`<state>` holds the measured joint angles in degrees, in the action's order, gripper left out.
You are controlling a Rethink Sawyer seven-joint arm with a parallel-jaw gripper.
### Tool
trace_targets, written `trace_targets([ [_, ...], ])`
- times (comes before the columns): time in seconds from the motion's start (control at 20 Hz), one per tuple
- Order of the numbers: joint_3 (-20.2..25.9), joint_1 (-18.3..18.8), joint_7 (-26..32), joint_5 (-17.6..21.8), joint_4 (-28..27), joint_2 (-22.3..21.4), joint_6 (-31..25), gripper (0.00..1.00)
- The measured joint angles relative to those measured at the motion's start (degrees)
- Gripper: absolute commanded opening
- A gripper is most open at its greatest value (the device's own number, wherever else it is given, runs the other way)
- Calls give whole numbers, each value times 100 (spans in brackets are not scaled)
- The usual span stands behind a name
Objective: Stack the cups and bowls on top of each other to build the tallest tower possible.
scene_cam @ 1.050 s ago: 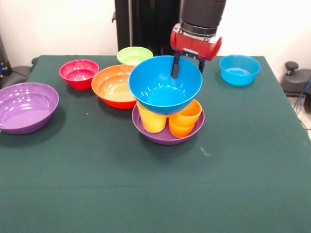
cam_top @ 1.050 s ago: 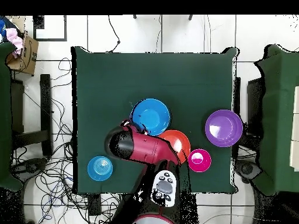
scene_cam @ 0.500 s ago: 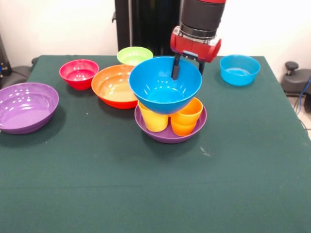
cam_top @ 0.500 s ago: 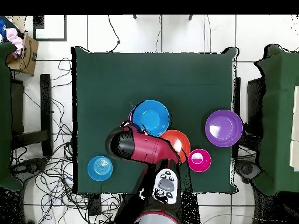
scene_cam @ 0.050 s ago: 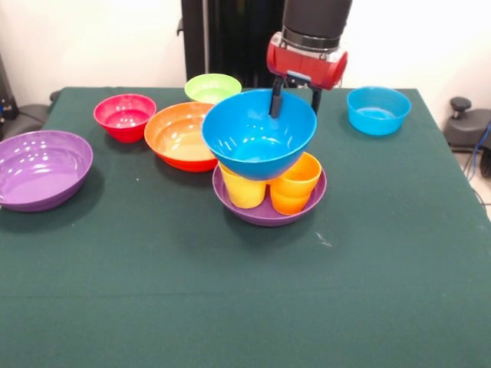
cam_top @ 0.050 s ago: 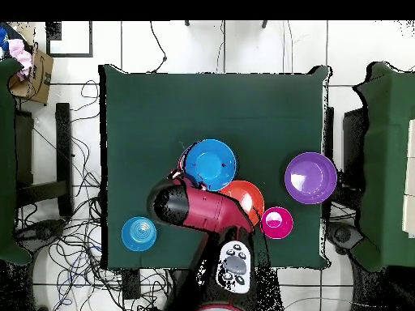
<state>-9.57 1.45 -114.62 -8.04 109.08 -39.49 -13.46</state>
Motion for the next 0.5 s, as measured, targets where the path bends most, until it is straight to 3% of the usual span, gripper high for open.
trace_targets([
  [0.5, 117, 44, 0, 159, 208, -359, -29, 100],
])
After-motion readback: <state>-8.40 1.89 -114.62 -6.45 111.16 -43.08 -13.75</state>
